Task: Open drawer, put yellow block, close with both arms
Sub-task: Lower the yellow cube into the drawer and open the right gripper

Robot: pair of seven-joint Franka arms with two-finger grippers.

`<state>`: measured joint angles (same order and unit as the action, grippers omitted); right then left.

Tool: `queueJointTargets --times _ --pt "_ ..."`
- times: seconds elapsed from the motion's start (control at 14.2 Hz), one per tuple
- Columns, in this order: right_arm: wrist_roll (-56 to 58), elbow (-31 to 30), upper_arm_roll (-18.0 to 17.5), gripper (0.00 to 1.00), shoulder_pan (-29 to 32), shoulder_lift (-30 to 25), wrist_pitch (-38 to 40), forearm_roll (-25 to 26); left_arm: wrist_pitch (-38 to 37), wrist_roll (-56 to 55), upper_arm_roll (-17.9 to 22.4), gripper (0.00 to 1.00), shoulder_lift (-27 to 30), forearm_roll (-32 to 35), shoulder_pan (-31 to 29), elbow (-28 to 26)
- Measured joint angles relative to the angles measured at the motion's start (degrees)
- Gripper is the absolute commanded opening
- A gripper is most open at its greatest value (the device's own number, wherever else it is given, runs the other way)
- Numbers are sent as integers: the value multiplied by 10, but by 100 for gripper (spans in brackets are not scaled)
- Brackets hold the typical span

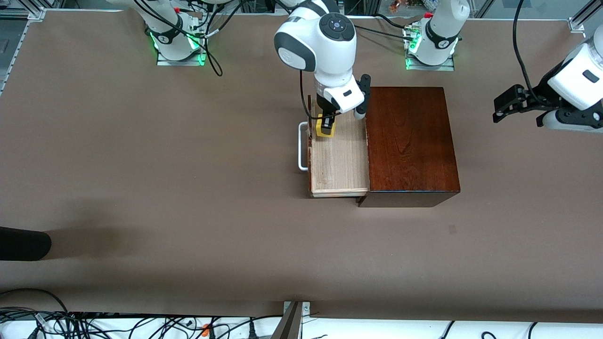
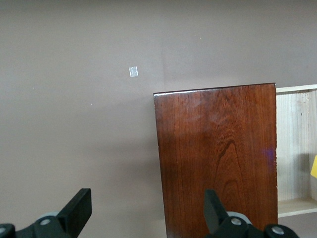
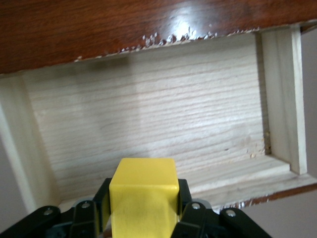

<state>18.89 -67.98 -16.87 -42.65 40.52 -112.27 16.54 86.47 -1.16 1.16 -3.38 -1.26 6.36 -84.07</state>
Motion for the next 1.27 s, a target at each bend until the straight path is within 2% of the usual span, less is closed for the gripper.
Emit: queueJointTargets --times 0.42,0.92,0.99,1.06,1.13,1.27 --pt "29 0 4 29 1 41 -23 7 -10 24 2 100 10 0 0 -6" --pt "39 -9 4 30 1 49 -41 30 -10 46 8 100 10 0 -2 -7" --pt "39 -12 4 44 1 50 -43 33 -10 46 8 100 10 0 -2 -7" --pt "39 -14 4 89 1 50 -44 36 -10 47 8 100 10 0 -2 -7" --pt "40 -15 4 100 1 50 -45 36 -10 47 8 100 10 0 -2 -7" --pt "52 -15 4 100 1 50 -46 37 -10 47 8 100 10 0 -2 -7"
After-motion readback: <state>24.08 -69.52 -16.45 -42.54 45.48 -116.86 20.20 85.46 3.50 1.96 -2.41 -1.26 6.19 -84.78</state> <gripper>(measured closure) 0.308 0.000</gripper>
